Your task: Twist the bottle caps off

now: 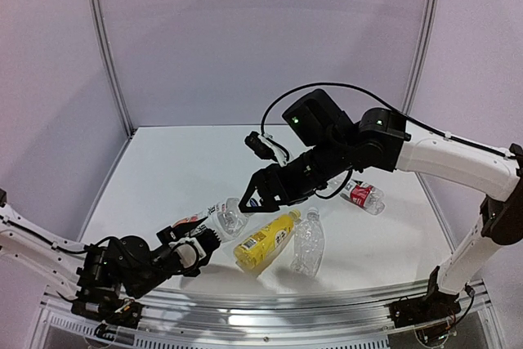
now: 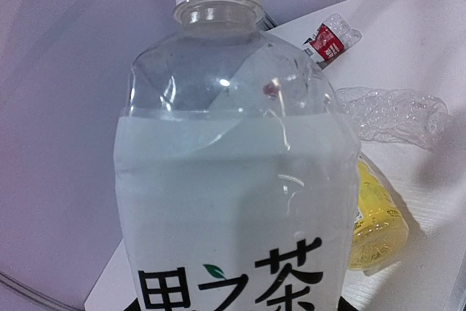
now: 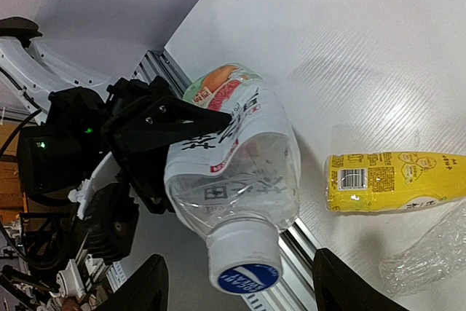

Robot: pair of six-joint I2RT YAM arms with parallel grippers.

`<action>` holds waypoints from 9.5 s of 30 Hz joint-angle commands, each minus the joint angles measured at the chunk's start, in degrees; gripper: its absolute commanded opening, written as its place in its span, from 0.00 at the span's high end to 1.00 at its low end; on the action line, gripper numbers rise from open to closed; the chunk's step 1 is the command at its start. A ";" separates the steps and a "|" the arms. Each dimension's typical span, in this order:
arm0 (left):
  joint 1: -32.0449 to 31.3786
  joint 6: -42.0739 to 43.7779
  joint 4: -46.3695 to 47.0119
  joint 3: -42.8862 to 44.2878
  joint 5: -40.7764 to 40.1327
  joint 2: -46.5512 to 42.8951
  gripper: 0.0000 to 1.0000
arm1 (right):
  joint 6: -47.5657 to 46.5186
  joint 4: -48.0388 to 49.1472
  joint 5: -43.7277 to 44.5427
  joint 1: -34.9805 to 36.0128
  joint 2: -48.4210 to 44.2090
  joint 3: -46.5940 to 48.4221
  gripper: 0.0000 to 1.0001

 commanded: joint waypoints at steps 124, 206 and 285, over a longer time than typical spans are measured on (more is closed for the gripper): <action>-2.47 -0.38 -2.58 1.65 2.90 -1.35 1.00 | -37.08 16.59 -2.08 -0.76 -15.71 -21.56 1.00; -4.12 3.68 -0.61 2.90 -2.80 2.65 1.00 | 4.27 20.92 -3.35 -1.49 -11.07 -20.39 0.59; 1.67 -10.63 -0.71 -6.59 1.04 -31.56 1.00 | -15.40 21.69 31.54 -20.13 -10.40 -48.47 0.90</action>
